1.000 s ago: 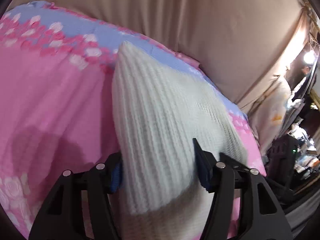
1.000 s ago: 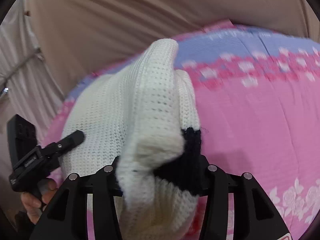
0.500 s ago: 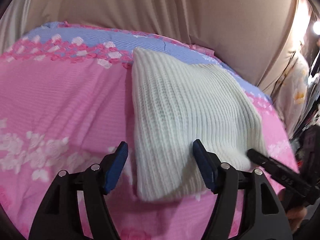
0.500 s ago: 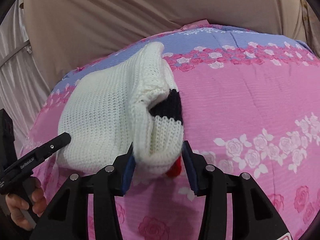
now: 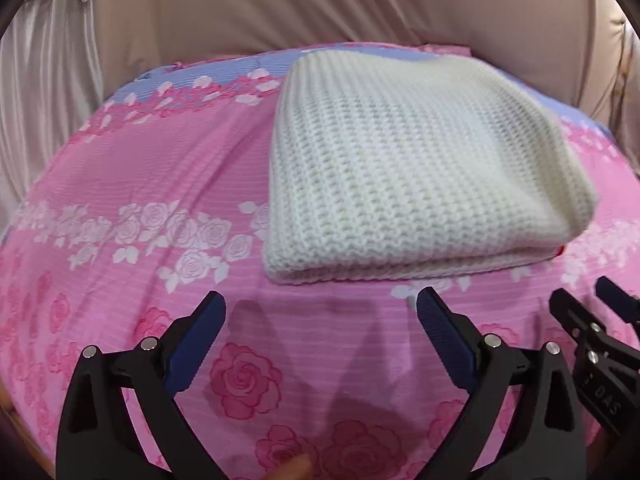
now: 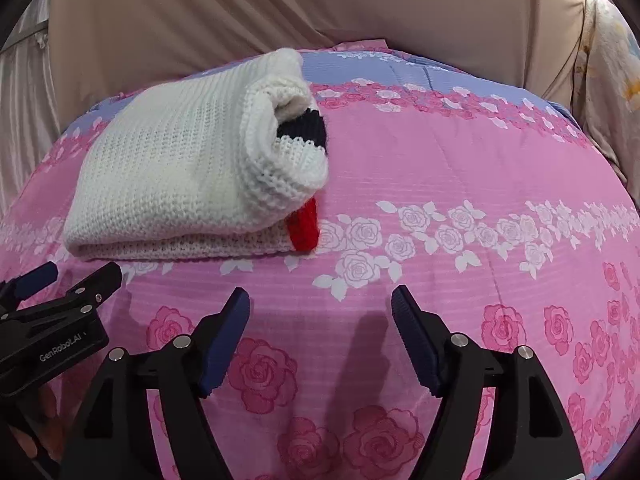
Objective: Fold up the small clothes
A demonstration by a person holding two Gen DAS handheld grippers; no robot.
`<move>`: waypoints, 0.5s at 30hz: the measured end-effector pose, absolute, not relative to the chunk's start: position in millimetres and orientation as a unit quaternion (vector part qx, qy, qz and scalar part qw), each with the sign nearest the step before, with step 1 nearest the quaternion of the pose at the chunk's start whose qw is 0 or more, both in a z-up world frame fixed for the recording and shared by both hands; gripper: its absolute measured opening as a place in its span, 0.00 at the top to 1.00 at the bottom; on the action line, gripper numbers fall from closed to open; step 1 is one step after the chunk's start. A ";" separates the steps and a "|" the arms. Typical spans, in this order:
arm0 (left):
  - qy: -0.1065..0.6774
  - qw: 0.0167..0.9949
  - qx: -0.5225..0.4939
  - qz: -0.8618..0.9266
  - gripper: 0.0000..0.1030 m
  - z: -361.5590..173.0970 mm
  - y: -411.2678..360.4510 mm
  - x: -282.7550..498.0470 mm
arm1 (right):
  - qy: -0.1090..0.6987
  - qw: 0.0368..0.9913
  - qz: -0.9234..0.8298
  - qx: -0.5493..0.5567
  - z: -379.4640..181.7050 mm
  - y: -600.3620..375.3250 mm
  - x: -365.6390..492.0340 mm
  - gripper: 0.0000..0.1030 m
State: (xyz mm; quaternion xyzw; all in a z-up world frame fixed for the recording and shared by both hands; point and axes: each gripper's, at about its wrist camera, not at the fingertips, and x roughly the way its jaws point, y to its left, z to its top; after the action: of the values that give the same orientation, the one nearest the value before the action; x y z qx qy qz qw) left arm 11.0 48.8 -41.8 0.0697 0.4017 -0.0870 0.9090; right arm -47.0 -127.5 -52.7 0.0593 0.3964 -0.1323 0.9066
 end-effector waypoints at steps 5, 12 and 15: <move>0.407 0.907 0.079 -0.075 0.09 -45.3 46.4 11.5 | 0.405 0.904 -0.133 0.036 -55.7 -118.0 -43.5 0.30; 0.392 0.911 0.113 -0.065 0.09 -44.4 34.3 4.6 | 0.406 0.904 -0.123 0.052 -58.1 -120.7 -43.1 0.30; 0.388 0.911 0.121 -0.066 0.09 -44.0 31.3 2.5 | 0.407 0.904 -0.121 0.050 -58.1 -118.5 -42.3 0.30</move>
State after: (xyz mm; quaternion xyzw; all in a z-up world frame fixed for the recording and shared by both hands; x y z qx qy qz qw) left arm 2.5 31.3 -44.0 0.1205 0.3885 -0.0656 0.9112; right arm -42.3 -118.5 -58.1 0.0497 0.4065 -0.1213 0.9042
